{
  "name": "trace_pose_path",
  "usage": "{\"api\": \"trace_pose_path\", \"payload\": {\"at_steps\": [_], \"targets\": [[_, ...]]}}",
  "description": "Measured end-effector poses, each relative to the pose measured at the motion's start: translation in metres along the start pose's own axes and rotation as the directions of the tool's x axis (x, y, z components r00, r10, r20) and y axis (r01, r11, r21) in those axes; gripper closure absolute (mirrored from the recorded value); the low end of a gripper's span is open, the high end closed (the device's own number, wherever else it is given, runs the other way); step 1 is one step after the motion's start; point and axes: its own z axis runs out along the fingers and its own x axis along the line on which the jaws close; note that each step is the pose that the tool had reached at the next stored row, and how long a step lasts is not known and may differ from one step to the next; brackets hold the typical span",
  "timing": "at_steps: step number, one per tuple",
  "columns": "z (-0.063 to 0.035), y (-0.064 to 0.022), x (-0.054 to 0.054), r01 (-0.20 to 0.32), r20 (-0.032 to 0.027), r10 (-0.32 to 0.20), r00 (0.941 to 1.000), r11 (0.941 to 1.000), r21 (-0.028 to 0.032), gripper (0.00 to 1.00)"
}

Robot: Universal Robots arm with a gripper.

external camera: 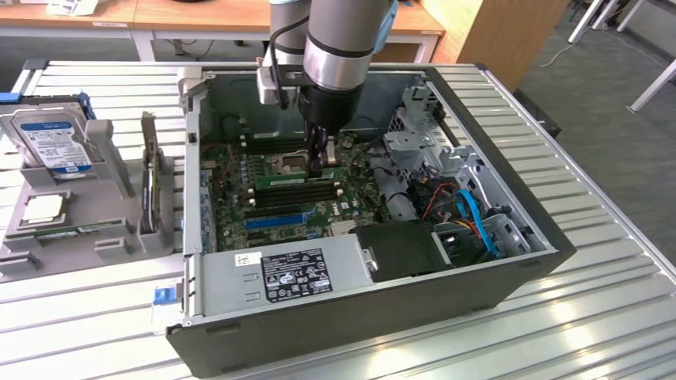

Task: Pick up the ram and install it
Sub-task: 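Insert the ram into the slot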

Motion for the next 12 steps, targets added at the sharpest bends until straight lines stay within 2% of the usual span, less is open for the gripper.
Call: {"api": "trace_pose_path", "payload": {"at_steps": [12], "targets": [[0.0068, -0.0002, 0.0002, -0.001, 0.0001, 0.001, 1.0, 1.0, 0.0, 0.89]]}}
